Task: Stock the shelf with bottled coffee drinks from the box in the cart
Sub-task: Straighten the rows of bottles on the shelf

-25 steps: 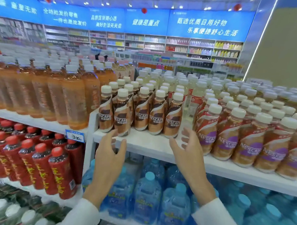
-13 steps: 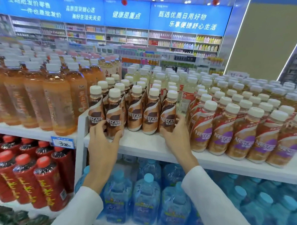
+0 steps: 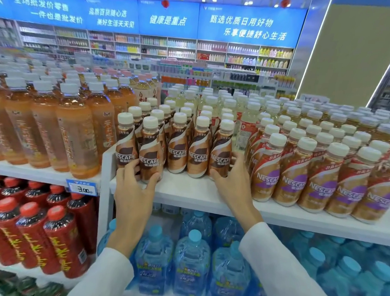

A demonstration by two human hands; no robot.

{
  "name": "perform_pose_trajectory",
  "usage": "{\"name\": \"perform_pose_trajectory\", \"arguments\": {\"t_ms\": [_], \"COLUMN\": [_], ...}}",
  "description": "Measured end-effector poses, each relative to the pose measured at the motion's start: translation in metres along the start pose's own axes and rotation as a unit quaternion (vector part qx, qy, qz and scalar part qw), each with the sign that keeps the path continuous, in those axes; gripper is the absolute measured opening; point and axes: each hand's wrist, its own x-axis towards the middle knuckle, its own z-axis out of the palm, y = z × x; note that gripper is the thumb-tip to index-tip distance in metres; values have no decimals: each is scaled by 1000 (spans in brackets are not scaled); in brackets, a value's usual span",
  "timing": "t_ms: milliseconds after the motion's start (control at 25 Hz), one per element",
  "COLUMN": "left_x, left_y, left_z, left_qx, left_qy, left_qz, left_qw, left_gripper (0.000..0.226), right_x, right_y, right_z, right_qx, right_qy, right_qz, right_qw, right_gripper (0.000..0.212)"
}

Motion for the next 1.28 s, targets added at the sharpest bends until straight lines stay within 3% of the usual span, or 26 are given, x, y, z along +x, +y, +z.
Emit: {"name": "perform_pose_trajectory", "arguments": {"t_ms": [120, 240, 400, 560, 1000, 1160, 1280], "left_x": [0, -1, 0, 1, -1, -1, 0], "left_y": [1, 2, 2, 1, -1, -4, -5], "left_z": [-1, -1, -1, -2, 2, 3, 3], "left_qx": [-4, -12, -11, -10, -10, -12, -12], "left_qy": [0, 3, 6, 5, 15, 19, 18], "left_qz": [0, 5, 6, 12, 19, 15, 15], "left_qw": [1000, 1000, 1000, 1000, 1000, 1000, 1000], "left_gripper": [56, 56, 56, 55, 53, 55, 55], "right_x": [-3, -12, -3, 6, 4, -17, -15], "right_y": [-4, -19, -49, -53, -48, -30, -13], "right_z": [-2, 5, 21, 30, 33, 21, 15], "right_qx": [-21, -62, -86, -142, -95, 41, 5], "right_qy": [12, 123, 18, 16, 32, 143, 107], "right_qz": [7, -88, -72, -50, -53, -57, 13], "right_qw": [1000, 986, 994, 988, 994, 987, 994], "right_gripper": [77, 64, 66, 49, 62, 48, 73]}}
